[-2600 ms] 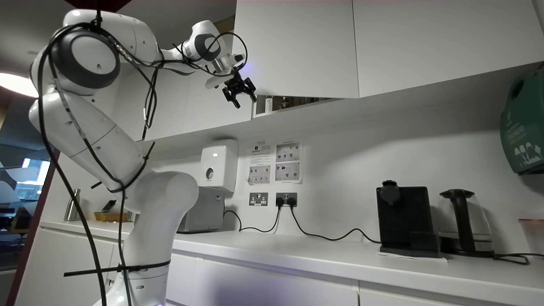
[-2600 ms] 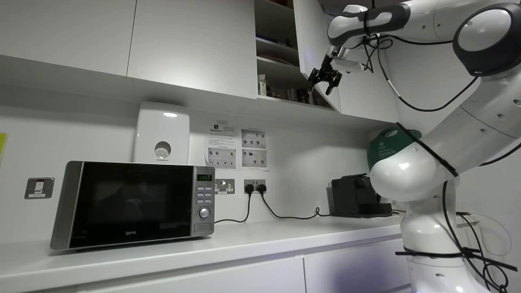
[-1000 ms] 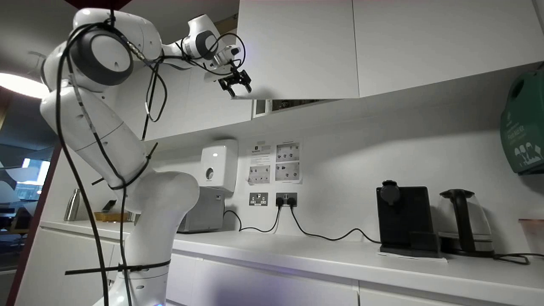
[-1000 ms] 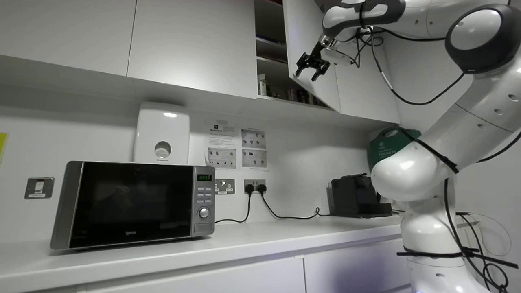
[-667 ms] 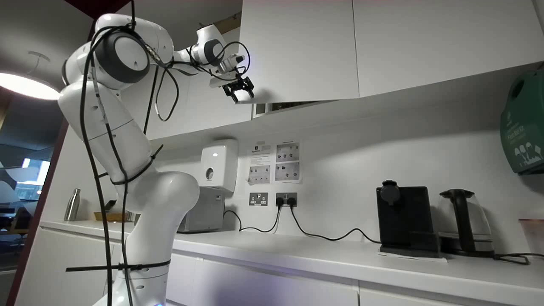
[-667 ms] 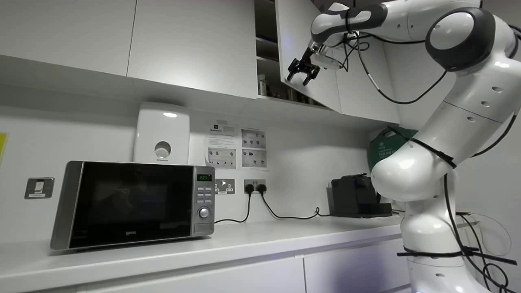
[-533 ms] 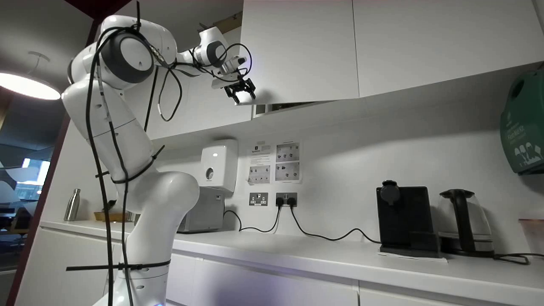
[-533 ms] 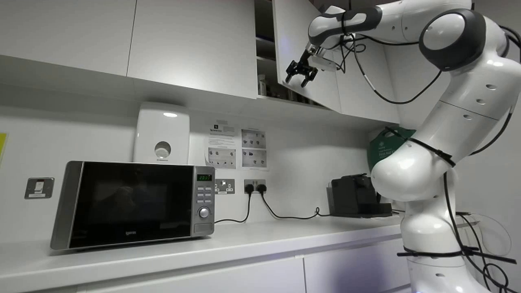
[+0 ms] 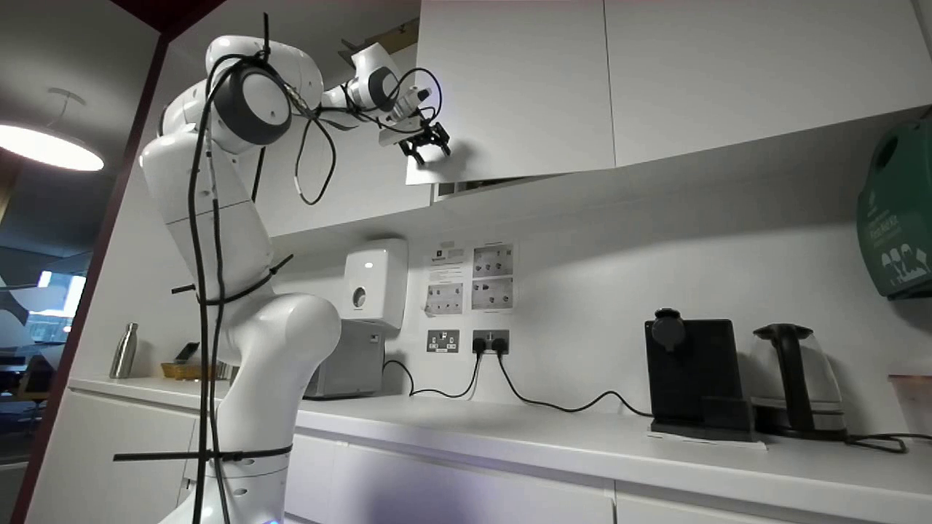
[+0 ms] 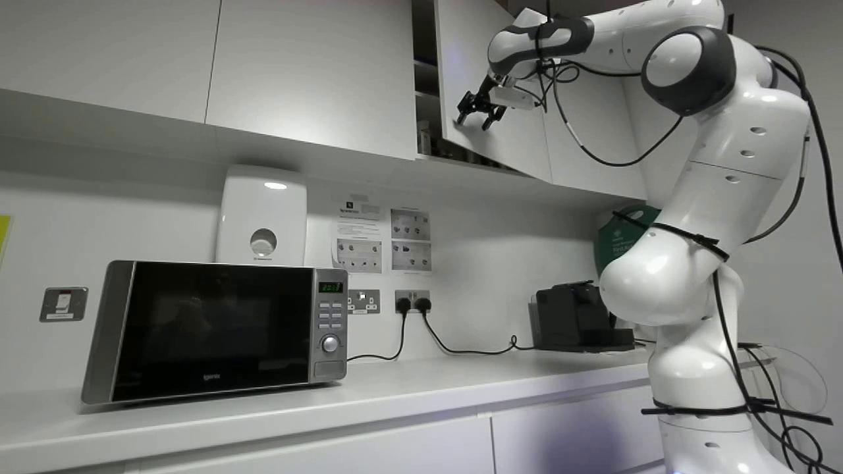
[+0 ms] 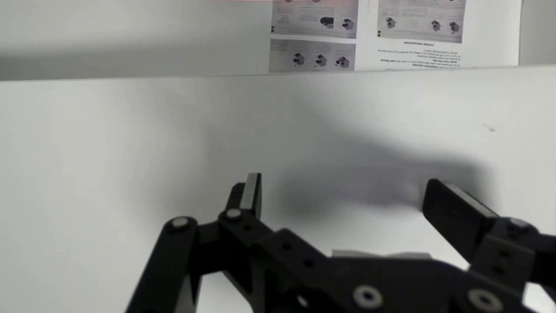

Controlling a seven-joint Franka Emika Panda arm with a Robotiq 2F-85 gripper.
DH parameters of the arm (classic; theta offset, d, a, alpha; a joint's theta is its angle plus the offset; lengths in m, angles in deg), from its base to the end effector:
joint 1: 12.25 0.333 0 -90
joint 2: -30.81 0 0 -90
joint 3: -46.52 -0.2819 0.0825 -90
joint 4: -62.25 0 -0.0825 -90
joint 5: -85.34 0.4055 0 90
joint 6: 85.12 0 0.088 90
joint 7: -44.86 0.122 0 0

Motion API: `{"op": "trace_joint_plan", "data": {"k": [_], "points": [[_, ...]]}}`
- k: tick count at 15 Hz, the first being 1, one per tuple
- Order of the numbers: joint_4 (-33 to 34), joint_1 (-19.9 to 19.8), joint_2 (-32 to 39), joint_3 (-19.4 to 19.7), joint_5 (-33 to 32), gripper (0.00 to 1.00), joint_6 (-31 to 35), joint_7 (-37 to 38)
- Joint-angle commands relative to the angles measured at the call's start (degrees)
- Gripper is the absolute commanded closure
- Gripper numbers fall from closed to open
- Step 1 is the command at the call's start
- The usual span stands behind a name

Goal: Close the open cabinet door

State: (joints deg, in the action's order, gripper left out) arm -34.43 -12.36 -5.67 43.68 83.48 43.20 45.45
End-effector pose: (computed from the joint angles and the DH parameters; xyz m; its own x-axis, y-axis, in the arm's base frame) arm 0.3551 0.0294 0.9176 0.3715 0.0513 0.9270 0.0179 -0.9987 0.0481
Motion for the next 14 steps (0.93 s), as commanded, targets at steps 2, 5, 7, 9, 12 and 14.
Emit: {"op": "trace_joint_plan", "data": {"k": [2,5,7,9,12,14], "points": [[10.59,-3.20,10.98,-2.12,-3.93,0.00,-2.34,3.04],[13.52,-3.56,15.84,-3.34,-6.15,0.00,-3.40,5.25],[14.75,-2.86,17.84,-3.68,-6.87,0.00,-3.92,6.14],[15.34,-2.09,18.83,-3.70,-6.65,0.00,-4.68,6.16],[15.22,-1.56,17.93,-3.30,-5.94,0.00,-8.06,5.76],[14.71,-2.05,16.54,-2.97,-6.43,0.00,-11.60,6.24]]}}
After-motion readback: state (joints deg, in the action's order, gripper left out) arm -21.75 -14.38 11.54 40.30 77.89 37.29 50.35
